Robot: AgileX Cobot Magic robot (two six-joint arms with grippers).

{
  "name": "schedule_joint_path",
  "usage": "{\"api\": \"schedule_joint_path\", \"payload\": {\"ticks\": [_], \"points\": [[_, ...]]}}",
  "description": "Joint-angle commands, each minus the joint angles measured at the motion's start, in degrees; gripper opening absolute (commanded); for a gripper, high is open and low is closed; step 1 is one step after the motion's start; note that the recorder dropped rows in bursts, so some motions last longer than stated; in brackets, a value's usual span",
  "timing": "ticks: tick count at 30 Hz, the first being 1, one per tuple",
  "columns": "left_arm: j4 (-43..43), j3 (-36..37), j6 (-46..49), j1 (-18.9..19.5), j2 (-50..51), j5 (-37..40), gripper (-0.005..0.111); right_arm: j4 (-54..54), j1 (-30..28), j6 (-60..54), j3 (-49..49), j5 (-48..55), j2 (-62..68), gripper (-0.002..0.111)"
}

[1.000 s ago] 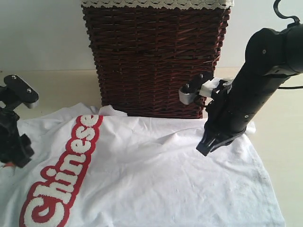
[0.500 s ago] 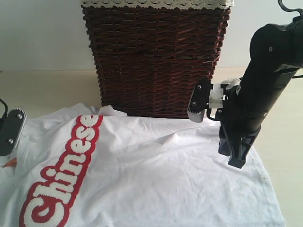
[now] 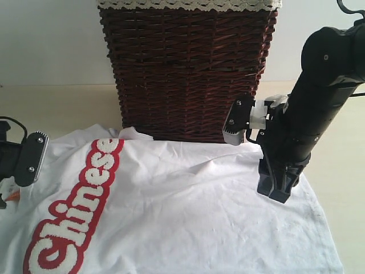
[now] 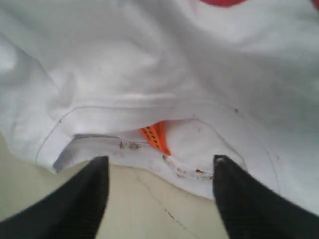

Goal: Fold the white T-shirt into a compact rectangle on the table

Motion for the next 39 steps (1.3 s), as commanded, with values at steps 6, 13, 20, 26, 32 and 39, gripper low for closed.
{"api": "schedule_joint_path", "payload": {"ticks": [6, 13, 20, 26, 32, 39], "points": [[-0.9, 0.2, -3.2, 0.0, 3.3, -3.1, 0.083, 0.6, 0.1, 0.3, -0.3, -1.3, -0.3, 0.043], [-9.2, -1.4, -2.4, 0.3, 0.3, 5.5, 0.081, 1.6, 0.1, 0.9, -0.3, -2.6, -0.3, 0.042], [-22.4, -7.9, 4.6, 6.0, 0.3, 18.3, 0.04, 2.5, 0.1, 2.1, -0.3, -3.5, -0.3, 0.042], [-13.7, -8.5, 3.6, 6.7, -0.2, 18.8, 0.028, 4.0, 0.1, 2.9, -0.3, -4.4, -0.3, 0.042], [-22.5, -8.5, 20.0, 6.7, -0.7, 22.4, 0.028, 6.9, 0.1, 2.9, -0.3, -4.7, -0.3, 0.042], [-21.1, -8.5, 24.0, 7.0, -0.2, 23.2, 0.064, 7.2, 0.1, 2.9, -0.3, -4.5, -0.3, 0.039]]}}
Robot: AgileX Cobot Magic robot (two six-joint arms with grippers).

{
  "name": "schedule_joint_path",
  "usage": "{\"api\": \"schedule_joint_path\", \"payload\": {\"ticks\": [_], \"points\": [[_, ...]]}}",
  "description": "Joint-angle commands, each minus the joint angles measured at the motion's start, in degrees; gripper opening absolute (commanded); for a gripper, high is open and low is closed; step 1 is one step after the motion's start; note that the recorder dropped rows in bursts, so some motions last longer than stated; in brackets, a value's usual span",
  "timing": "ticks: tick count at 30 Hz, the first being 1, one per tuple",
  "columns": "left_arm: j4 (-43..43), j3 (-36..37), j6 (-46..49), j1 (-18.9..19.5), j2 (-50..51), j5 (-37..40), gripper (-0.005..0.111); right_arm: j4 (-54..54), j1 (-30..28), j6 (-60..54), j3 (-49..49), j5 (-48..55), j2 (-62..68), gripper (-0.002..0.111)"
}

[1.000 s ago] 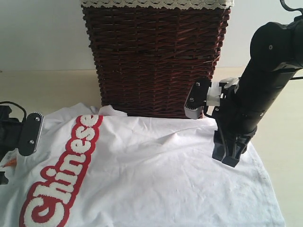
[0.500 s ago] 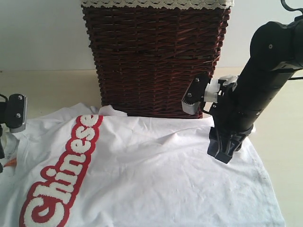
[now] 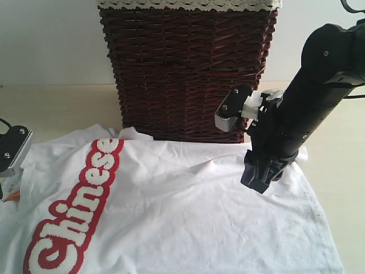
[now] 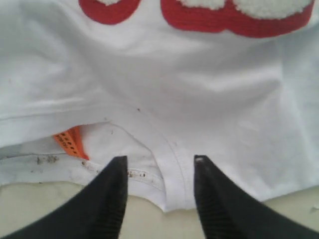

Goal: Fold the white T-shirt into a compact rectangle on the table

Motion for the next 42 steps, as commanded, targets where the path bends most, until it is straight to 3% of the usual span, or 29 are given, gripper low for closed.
{"api": "schedule_joint_path", "payload": {"ticks": [1, 4, 8, 15, 25, 35, 42], "points": [[0.2, -0.4, -0.5, 0.2, 0.0, -0.6, 0.075, 0.8, 0.1, 0.1, -0.3, -0.2, -0.3, 0.038], [0.2, -0.4, -0.7, 0.2, 0.0, -0.9, 0.105, 0.8, 0.1, 0.1, -0.3, 0.2, -0.3, 0.036], [0.8, -0.3, 0.4, 0.2, 0.5, -1.5, 0.105, -3.4, 0.1, -1.7, -0.1, 0.9, -0.3, 0.04], [1.3, -0.3, 2.3, 0.2, 3.6, -8.8, 0.105, -16.9, 0.1, -4.6, 1.2, 5.7, -0.3, 0.063], [1.3, -0.3, 4.6, 0.3, 7.1, -14.7, 0.105, -20.4, 0.1, -10.6, 11.3, -3.5, -0.3, 0.101], [-3.2, -3.2, 6.3, 6.5, 10.1, -12.3, 0.105, -19.0, 0.1, -11.8, 12.8, -11.6, 2.0, 0.102], [-8.4, -4.8, 10.8, 6.5, 12.5, -11.1, 0.105, -19.2, 0.1, -12.0, 12.8, -13.0, 4.9, 0.102]]}}
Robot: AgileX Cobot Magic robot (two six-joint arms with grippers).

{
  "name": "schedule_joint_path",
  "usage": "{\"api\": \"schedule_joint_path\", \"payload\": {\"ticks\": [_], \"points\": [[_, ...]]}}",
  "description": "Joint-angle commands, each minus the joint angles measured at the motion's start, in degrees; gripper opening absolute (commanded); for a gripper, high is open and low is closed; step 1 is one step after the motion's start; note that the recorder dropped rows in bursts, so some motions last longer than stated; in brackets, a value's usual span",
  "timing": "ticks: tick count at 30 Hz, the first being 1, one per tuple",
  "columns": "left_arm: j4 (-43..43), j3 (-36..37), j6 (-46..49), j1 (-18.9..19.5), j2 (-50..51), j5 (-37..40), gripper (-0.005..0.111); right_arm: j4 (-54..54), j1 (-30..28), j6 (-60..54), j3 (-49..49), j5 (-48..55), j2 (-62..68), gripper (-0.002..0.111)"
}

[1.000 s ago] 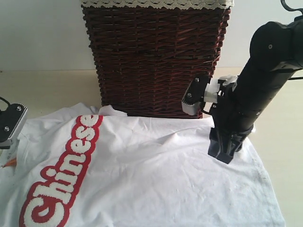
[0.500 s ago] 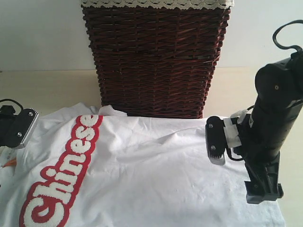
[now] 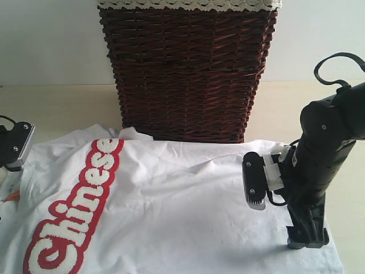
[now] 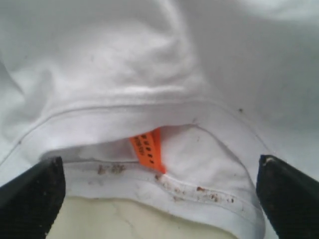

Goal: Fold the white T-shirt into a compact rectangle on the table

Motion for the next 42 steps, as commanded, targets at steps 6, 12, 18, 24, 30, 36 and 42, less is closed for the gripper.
{"api": "schedule_joint_path", "payload": {"ticks": [6, 12, 18, 24, 30, 36, 42], "points": [[-3.0, -0.4, 2.4, 0.0, 3.0, 1.0, 0.105, 0.1, 0.1, -0.6, 0.2, -2.3, 0.5, 0.102], [-3.0, -0.4, 2.6, 0.0, 5.7, -1.1, 0.105, 0.2, 0.1, -0.6, 0.2, -3.1, 0.5, 0.102], [-3.0, -0.4, 2.0, 0.0, 9.1, -2.2, 0.102, 0.2, 0.1, -0.4, 0.2, -3.2, 0.5, 0.102], [-3.3, -0.4, 1.9, 0.0, 9.8, -3.0, 0.02, 0.2, 0.1, -0.1, 0.2, -3.8, 0.5, 0.102], [-3.6, -0.4, 1.9, 0.0, 9.8, -3.0, 0.0, 0.4, -2.4, -0.1, 0.2, -2.0, 0.5, 0.101], [-4.5, -0.4, 1.9, 0.0, 9.8, -3.2, 0.0, 4.3, -5.1, -5.4, 0.2, -1.0, 1.3, 0.099], [-4.7, -0.4, 1.9, 0.0, 9.8, -3.2, 0.0, 8.1, -5.0, -8.1, 0.2, -1.4, 5.6, 0.071]]}}
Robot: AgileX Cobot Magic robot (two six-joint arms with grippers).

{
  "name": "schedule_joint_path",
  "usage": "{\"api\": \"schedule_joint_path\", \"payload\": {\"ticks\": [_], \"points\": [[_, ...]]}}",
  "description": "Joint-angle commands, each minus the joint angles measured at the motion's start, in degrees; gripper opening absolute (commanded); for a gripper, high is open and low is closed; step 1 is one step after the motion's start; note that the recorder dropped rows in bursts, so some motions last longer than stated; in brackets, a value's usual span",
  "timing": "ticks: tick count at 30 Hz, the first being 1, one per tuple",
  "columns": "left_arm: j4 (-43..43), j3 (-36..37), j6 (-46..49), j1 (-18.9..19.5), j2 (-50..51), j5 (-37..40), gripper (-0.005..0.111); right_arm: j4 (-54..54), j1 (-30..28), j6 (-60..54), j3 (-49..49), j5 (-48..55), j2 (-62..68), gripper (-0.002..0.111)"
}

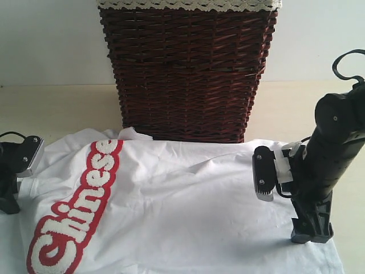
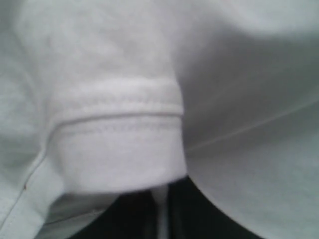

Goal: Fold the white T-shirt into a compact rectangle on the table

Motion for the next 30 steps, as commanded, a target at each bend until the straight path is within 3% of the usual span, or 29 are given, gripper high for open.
{"api": "schedule_joint_path", "payload": {"ticks": [1, 6, 8, 17, 25, 30], "points": [[-0.9, 0.7, -0.2, 0.0, 2.5, -5.0, 0.0, 1.9, -0.2, -1.2, 0.5, -1.3, 4.6, 0.061], [-0.9, 0.7, -0.5, 0.0, 2.5, -5.0, 0.0, 1.9, -0.2, -0.6, 0.5, -4.2, 6.2, 0.014], [-0.9, 0.7, -1.1, 0.0, 2.5, -5.0, 0.0, 1.9, -0.2, 0.5, 0.5, -4.2, 5.9, 0.0], [-1.3, 0.7, -3.0, 0.0, -4.7, -3.3, 0.0, 1.7, -0.2, 0.9, 0.5, -5.2, -1.7, 0.0], [-9.8, 0.7, -3.3, 0.0, -19.4, 0.6, 0.0, 1.1, -0.2, 1.5, 0.5, -4.6, -15.2, 0.0], [-11.4, 0.7, -11.6, 0.0, -27.8, 2.8, 0.0, -5.1, -0.2, 2.3, 0.5, -0.5, -24.4, 0.0]]}}
